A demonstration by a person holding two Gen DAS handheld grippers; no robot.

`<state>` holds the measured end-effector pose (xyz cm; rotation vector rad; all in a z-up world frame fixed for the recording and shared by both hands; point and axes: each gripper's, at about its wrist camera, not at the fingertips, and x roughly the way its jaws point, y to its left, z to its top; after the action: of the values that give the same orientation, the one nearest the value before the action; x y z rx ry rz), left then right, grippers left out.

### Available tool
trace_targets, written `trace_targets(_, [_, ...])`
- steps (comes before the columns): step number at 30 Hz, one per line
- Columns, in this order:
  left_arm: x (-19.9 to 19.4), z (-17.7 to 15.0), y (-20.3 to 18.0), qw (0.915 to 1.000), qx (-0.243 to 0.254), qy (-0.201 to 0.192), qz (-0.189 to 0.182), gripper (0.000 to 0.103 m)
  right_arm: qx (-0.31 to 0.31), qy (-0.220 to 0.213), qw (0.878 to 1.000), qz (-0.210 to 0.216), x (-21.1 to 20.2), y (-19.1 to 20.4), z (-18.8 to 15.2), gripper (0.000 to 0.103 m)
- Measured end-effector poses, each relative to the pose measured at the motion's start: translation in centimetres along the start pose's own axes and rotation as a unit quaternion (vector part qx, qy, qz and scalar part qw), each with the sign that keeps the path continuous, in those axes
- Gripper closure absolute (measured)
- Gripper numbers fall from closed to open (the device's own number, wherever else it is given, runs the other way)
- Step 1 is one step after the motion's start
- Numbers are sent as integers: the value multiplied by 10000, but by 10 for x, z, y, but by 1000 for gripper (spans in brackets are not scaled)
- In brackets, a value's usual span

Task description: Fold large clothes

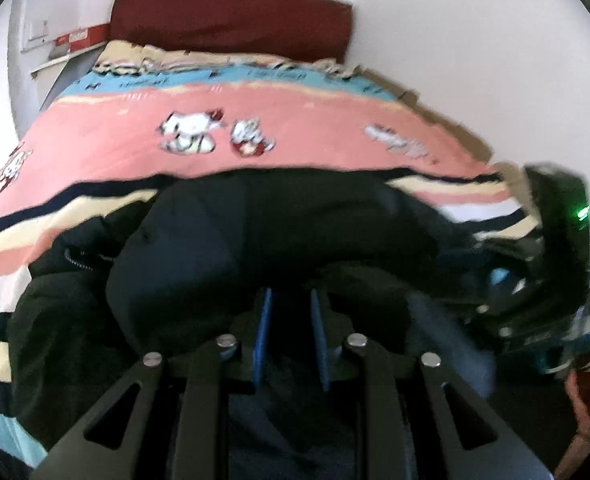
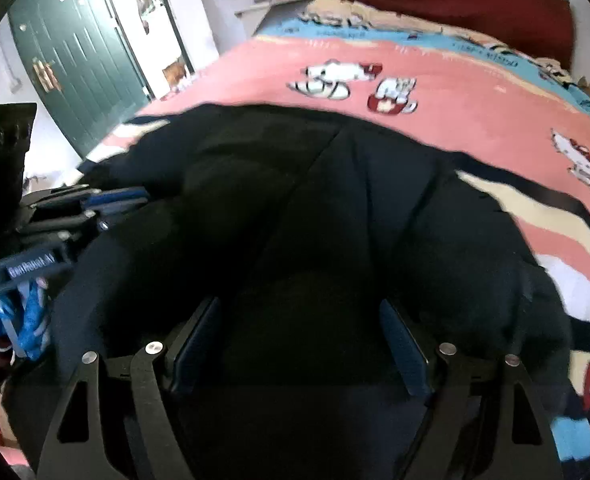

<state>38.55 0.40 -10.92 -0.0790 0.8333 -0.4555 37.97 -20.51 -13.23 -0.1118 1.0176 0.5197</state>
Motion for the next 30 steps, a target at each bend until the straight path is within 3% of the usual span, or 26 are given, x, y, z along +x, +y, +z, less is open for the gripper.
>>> trace_targets(2, [-5, -2, -9, 9999, 74, 16, -83, 73, 9, -33, 10000, 46, -10, -1, -5, 23])
trace_targets(6, [18, -27, -22, 9980, 327, 531, -94, 73, -131, 59, 9999, 45, -18, -3, -20, 23])
trace_targets(9, [31, -47, -28, 9973, 465, 562, 110, 73, -209, 213, 9995, 65, -5, -4, -29, 21])
trace_targets(12, [43, -52, -25, 9968, 416, 675, 127, 73, -441, 501, 9977, -138, 22, 4, -37, 20])
trace_targets(18, [62, -53, -27, 9945, 506, 801, 442, 73, -304, 607, 9974, -238, 50, -1, -40, 19])
trace_targets(25, [26, -44, -28, 9964, 259, 728, 354, 73, -164, 619, 9972, -392, 25, 4, -33, 19])
trace_targets(30, [-4, -17, -15, 9983, 178, 387, 409, 71, -52, 274, 9993, -243, -15, -3, -28, 19])
